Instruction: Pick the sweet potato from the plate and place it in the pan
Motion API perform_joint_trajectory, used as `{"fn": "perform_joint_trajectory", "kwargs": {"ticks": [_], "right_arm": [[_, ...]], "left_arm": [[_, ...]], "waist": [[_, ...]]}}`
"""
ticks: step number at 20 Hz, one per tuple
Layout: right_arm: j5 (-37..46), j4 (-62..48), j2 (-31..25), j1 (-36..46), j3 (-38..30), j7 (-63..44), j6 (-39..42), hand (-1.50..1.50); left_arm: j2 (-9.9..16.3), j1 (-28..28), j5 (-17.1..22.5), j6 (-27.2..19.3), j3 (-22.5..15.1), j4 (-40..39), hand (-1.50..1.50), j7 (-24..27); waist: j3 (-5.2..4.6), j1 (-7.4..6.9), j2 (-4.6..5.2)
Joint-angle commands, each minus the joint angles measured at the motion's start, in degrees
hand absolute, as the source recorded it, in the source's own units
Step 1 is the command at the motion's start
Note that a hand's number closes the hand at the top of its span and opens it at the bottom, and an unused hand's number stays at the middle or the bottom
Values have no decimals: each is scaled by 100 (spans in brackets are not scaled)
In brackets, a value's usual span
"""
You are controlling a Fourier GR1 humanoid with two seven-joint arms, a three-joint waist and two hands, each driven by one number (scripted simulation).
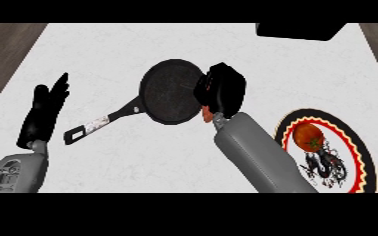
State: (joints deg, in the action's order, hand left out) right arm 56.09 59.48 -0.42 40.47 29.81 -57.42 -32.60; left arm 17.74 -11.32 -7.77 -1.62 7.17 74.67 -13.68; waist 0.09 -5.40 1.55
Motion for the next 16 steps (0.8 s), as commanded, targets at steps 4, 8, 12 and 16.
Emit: {"fn": "perform_joint_trajectory", "kwargs": {"ticks": [4, 8, 12, 16], "right_arm": [[-1361, -1000, 40, 394, -154, 339, -1512, 150], [-2098, -1450, 40, 463, -272, 887, -1771, -150], [-2519, -1769, 41, 863, -241, 1192, -1992, -150], [-2853, -1879, 41, 820, -242, 1752, -2534, -150]], "left_arm": [[-22, -418, 26, 92, -55, -104, 0, -145], [-107, -190, -88, 31, -160, -85, 0, 70], [-181, -498, -126, 18, -257, -81, 0, -166], [-232, -513, -141, -22, -269, -103, 0, -85]], "waist": [[14, -210, 106], [15, -315, 122], [17, -407, 139], [22, -445, 145]]}}
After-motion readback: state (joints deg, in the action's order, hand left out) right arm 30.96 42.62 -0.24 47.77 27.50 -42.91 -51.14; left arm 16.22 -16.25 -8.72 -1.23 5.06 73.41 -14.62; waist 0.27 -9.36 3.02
